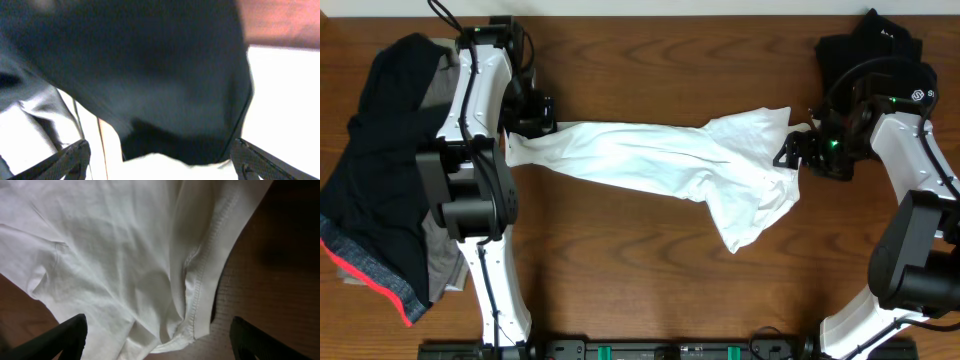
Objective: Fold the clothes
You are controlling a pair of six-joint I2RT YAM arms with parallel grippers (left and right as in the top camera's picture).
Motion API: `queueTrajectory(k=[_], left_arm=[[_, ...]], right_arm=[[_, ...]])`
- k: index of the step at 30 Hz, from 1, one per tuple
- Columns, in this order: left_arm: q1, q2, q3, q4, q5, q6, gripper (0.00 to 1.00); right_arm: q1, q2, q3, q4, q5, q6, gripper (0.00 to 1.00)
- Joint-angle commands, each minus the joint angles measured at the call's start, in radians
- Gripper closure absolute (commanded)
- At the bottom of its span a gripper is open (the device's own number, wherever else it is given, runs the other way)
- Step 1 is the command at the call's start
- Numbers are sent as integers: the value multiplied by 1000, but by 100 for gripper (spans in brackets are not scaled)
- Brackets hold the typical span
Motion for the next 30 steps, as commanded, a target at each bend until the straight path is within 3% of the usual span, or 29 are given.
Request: queueTrajectory(k=[1, 6, 7, 9, 13, 15, 17, 20, 30], left_arm=[[16, -98, 33, 50, -7, -33, 7], [64, -127, 27, 98, 31, -89, 7], [76, -123, 18, 93, 40, -103, 11], [96, -114, -5, 89, 75, -103, 24], [121, -96, -47, 82, 105, -103, 62], [123, -89, -67, 84, 105, -103, 74], [123, -74, -74, 83, 105, -103, 80], [123, -44, -74, 95, 105, -103, 85], [127, 85, -74, 238, 92, -102, 86]], right_arm=[[-3, -6, -4, 3, -1, 6, 11], [-3, -6, -4, 8, -1, 5, 9], [-3, -6, -4, 8, 0, 5, 9], [-3, -6, -4, 8, 1, 5, 9], [-3, -6, -4, 11, 7, 5, 9], [-3, -6, -4, 14, 7, 5, 9], [-3, -6, -4, 13, 7, 6, 9], [-3, -6, -4, 13, 7, 6, 9], [-3, -6, -4, 13, 11, 6, 10]])
